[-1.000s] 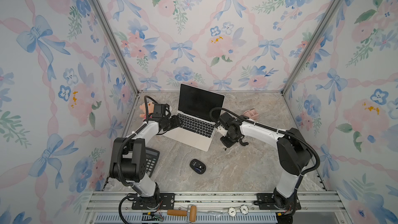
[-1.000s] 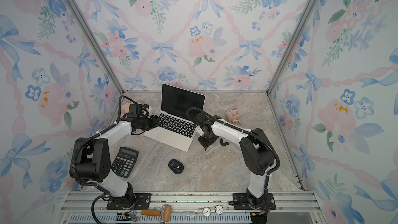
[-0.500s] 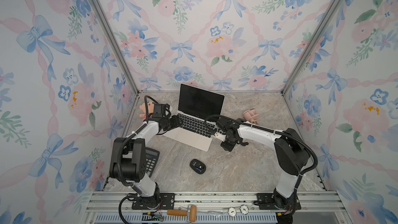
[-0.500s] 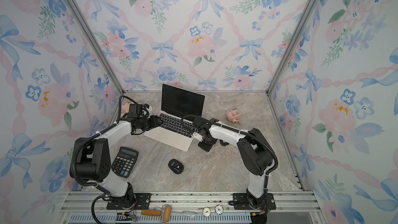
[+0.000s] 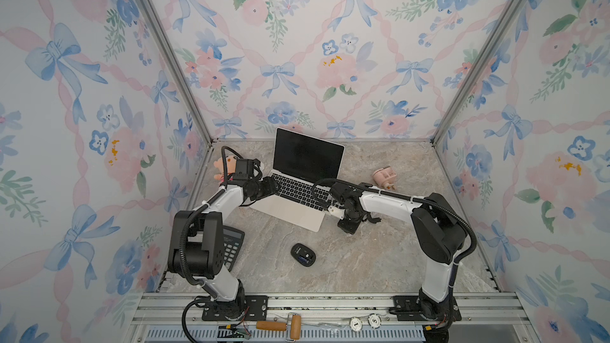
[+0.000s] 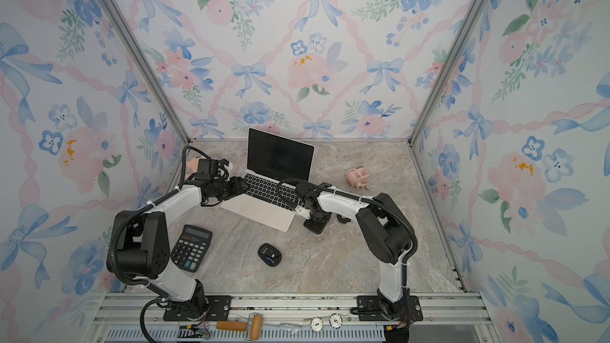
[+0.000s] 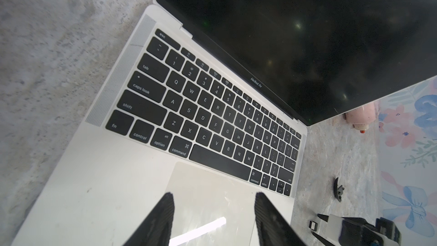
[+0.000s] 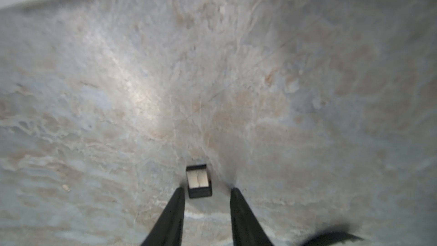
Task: Insert the wireless mouse receiver into the laptop
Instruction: Pick up the USB plug at the center of the board.
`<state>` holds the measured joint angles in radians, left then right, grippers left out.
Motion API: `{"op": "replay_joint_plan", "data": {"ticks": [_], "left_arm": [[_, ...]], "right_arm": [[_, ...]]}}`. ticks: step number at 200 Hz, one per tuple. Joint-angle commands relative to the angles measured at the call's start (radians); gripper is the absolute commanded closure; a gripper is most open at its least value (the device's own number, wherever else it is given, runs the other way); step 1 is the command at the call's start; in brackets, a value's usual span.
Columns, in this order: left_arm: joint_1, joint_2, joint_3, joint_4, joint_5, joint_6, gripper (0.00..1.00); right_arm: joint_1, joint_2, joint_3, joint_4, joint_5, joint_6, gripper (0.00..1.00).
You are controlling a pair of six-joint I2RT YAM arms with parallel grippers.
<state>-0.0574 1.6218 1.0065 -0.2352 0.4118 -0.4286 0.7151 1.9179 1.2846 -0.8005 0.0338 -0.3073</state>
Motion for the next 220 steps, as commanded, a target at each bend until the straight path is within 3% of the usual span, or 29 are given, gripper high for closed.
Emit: {"op": "replay_joint_plan", "data": {"ticks": [1,112,152,220], "left_arm": [[0.011,0.004,0.014,-0.020,0.010,0.021,0.42],[0.013,0.009,0.011,-0.020,0.010,0.025,0.42],[0.017,0.013,0.015,-0.020,0.011,0.027,0.42],[0.059,0.035,0.059,-0.023,0.027,0.027,0.42]], "right_arm": [[-0.004,0.021,0.028,-0.017,-0.012,-0.018,0.66],[-0.002,0.048,0.027,-0.021,-0.047,-0.015,0.73],[-0.001,0.056,0.022,-0.021,-0.047,-0.007,0.81],[-0.024,-0.017,-0.017,0.047,-0.059,0.020,0.84]]}}
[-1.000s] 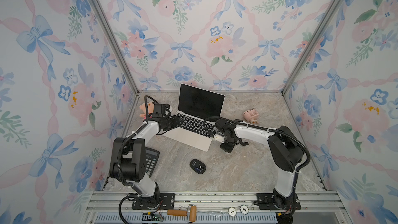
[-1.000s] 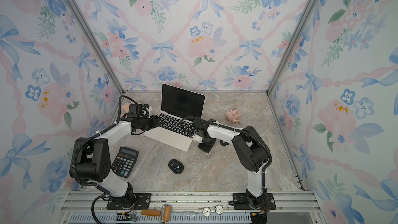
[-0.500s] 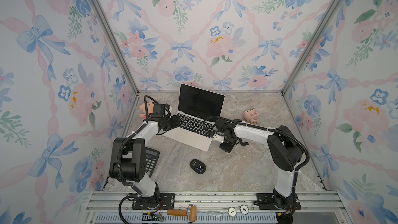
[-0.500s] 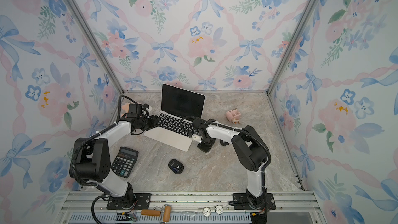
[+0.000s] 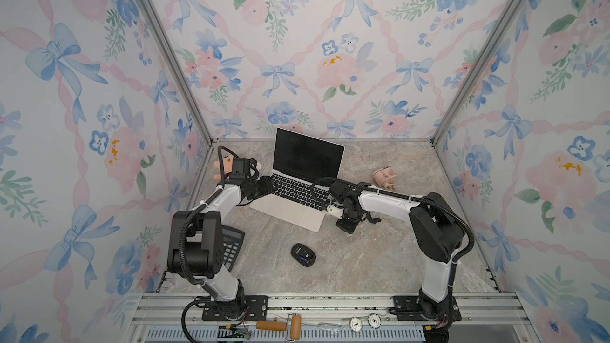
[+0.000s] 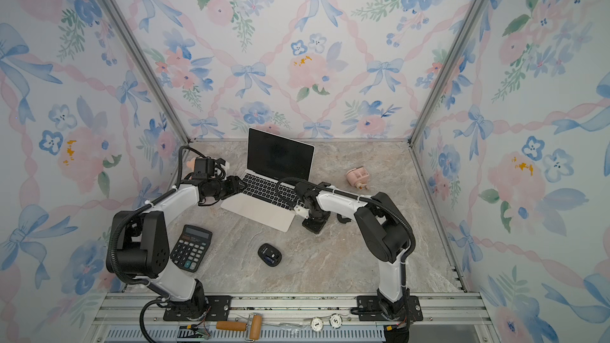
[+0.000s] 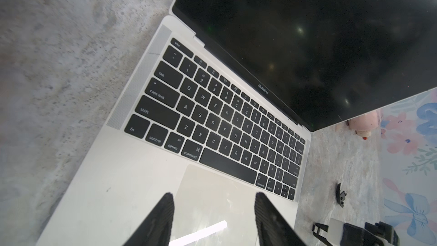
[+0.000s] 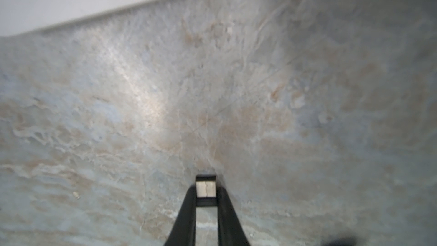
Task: Insert the wireless mouse receiver into the laptop
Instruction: Pick up the USB plug at the center of the board, then insert the USB plug into the USB port.
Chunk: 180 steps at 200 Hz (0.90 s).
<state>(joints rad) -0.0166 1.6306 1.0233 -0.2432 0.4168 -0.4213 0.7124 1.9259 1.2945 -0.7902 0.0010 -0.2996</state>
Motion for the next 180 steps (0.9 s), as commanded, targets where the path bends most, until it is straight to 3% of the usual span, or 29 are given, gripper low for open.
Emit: {"op": "replay_joint_plan", "data": {"ticks": [1,74,180], "left_arm": [[0.019,0.027,0.043,-0.016,0.022,0.019,0.42],[0.060,0.189,0.204,-0.014,0.018,0.009,0.42],[0.077,0.439,0.408,-0.014,0.006,0.010,0.42]], "right_arm": [[-0.022,-0.027,-0.027,0.038,-0.027,0.013,0.84],[-0.086,-0.057,0.000,0.087,-0.075,0.036,0.85],[-0.115,0.071,0.123,0.154,-0.054,0.033,0.85]]}}
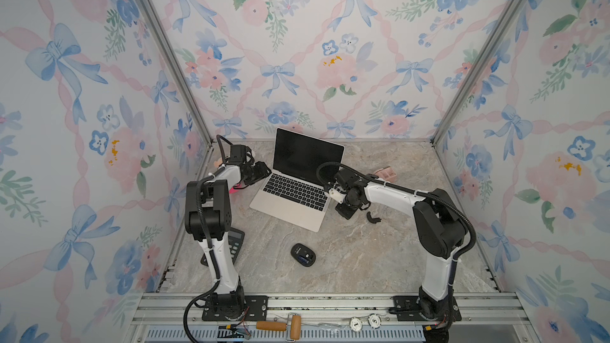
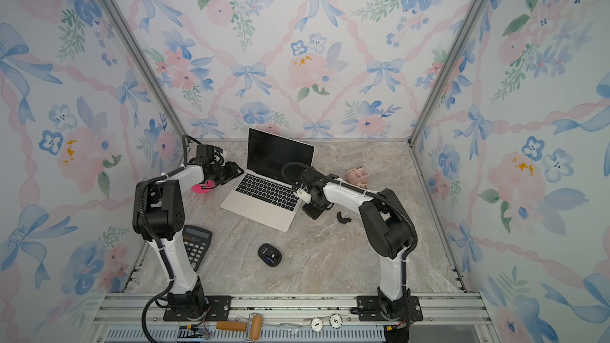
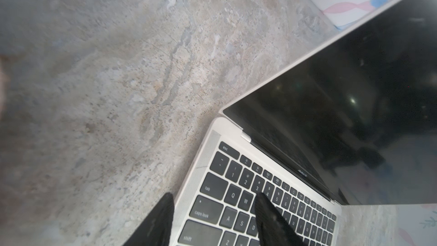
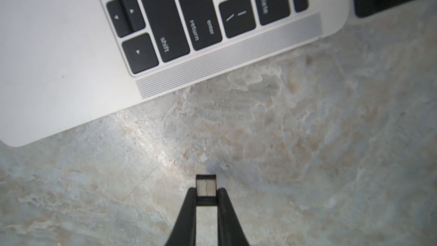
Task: Insert the wireless mouse receiver into the laptop
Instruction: Insert the USB plug into the USB port.
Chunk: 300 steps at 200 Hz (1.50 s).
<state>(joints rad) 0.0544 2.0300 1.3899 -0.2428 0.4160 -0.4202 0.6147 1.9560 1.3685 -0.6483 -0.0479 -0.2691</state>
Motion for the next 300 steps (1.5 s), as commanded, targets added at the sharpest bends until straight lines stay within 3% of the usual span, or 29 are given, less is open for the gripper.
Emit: {"op": "replay_joint_plan", "data": {"ticks": [1,100,300], "left_arm": [[0.006,0.042,0.042,-0.015,0.007,0.009,0.42],[0.006,0.120,0.064,-0.016,0.050,0.033,0.41],[0.007,0.169,0.077,-0.038,0.112,0.060,0.41]], "right_arm": [[-0.017,0.043,0.050,0.013,-0.006,0.003,0.85],[-0.032,0.193,0.215,-0.013,-0.011,-0.017,0.85],[-0.025,0.265,0.304,-0.068,-0.018,-0.060,0.86]]}}
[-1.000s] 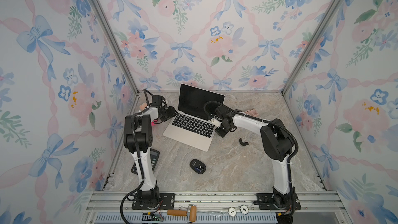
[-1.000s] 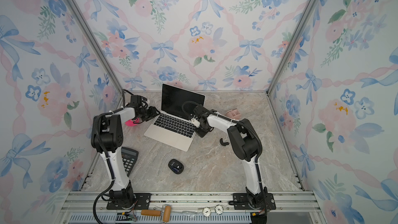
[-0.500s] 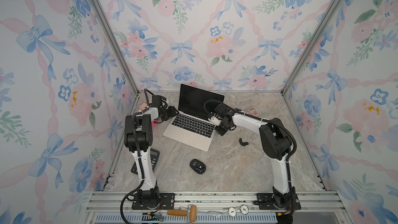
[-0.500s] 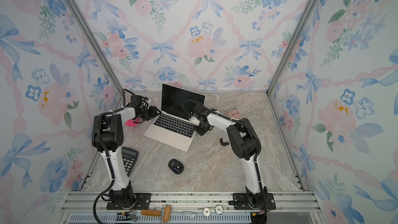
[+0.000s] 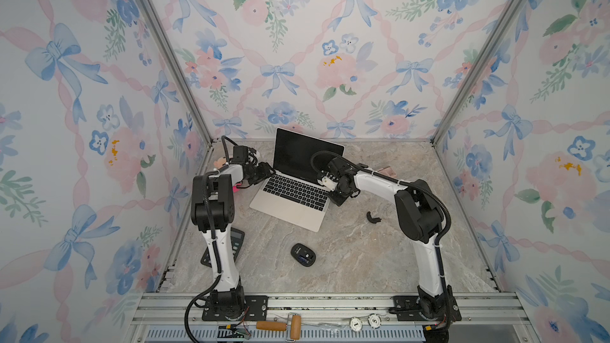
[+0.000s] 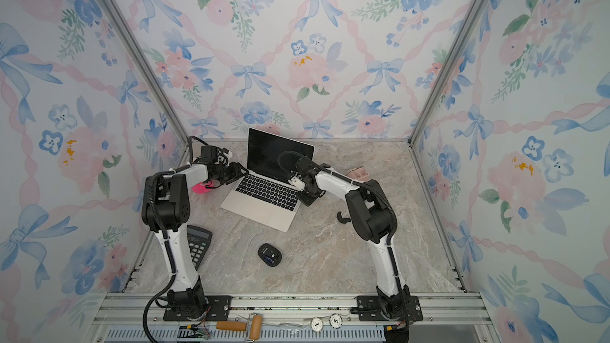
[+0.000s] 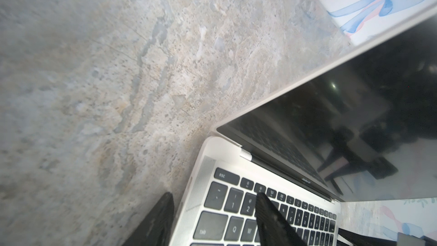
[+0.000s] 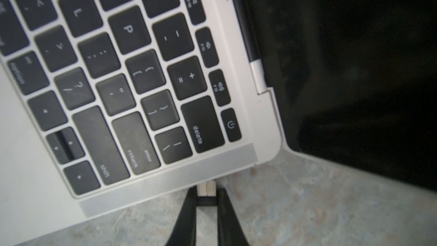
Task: Insert the wireless mouse receiver into the laptop
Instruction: Insert the USB plug into the USB port.
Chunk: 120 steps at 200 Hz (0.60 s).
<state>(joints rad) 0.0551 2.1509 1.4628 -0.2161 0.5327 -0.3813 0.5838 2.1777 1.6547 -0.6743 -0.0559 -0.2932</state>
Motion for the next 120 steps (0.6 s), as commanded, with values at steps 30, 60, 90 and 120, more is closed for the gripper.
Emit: {"op": "replay_joint_plan", "data": {"ticks": [30,60,90,120], "left_arm": [[0.004,0.058,0.016,-0.082,0.006,0.038,0.41],[0.002,0.083,0.043,-0.122,0.037,0.076,0.43],[-0.009,0.103,0.056,-0.157,0.056,0.106,0.44],[-0.023,0.128,0.076,-0.184,0.072,0.128,0.44]], "right_arm": [[0.017,0.044,0.029,-0.050,-0.022,-0.063,0.86],[0.020,0.068,0.092,-0.100,-0.036,-0.106,0.86],[0.026,0.105,0.169,-0.164,-0.054,-0.146,0.86],[0.042,0.111,0.198,-0.173,-0.064,-0.172,0.87]]}}
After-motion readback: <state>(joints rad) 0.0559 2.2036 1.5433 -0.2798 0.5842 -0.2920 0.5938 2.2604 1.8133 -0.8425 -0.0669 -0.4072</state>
